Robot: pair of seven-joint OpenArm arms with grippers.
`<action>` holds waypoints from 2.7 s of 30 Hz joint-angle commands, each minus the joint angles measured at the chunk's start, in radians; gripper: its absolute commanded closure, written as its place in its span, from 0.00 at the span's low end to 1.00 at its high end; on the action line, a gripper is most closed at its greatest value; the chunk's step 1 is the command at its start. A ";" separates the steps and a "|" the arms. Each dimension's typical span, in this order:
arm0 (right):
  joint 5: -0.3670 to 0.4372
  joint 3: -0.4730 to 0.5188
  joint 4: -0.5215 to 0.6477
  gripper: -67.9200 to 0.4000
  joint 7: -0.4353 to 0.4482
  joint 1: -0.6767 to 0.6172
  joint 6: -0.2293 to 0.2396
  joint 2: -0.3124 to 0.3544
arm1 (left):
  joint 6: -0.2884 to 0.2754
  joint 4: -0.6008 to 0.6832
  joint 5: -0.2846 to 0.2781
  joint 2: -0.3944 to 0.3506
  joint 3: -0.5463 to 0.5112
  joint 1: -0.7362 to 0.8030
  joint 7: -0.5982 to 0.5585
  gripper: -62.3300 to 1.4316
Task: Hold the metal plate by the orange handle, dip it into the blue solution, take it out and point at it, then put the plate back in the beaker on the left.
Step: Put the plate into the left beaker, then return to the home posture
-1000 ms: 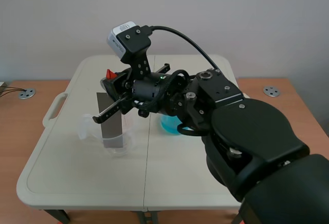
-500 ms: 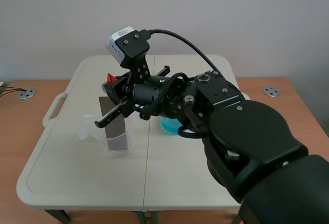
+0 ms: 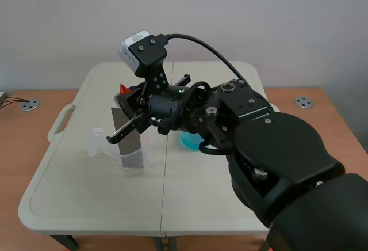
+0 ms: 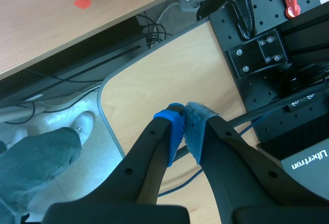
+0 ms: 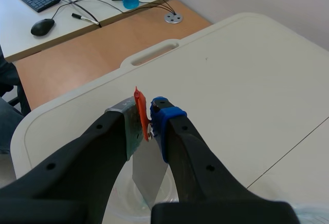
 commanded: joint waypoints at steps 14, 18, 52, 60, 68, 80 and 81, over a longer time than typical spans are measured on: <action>0.011 0.002 0.007 0.50 0.015 0.018 -0.023 -0.005 | 0.004 0.010 0.013 0.000 -0.001 0.008 0.009 0.00; 0.011 0.002 0.007 0.32 0.026 0.018 -0.026 -0.005 | 0.010 0.010 0.012 0.000 -0.001 0.008 0.016 0.00; 0.224 0.131 0.373 0.02 0.028 -0.181 -0.024 0.313 | 0.014 0.182 -0.014 -0.001 -0.176 -0.118 -0.033 0.00; 0.310 0.214 0.459 0.02 0.029 -0.286 -0.017 0.438 | 0.007 0.383 -0.015 -0.069 -0.235 -0.254 -0.033 0.00; 0.407 0.308 0.530 0.02 0.035 -0.391 -0.013 0.533 | -0.047 0.438 -0.045 -0.109 -0.202 -0.398 -0.033 0.00; 0.451 0.434 0.594 0.02 0.053 -0.556 -0.013 0.596 | -0.051 0.439 -0.045 -0.109 -0.019 -0.527 -0.118 0.00; 0.451 0.443 0.596 0.02 0.060 -0.567 -0.013 0.596 | -0.051 0.439 -0.045 -0.110 -0.009 -0.538 -0.117 0.00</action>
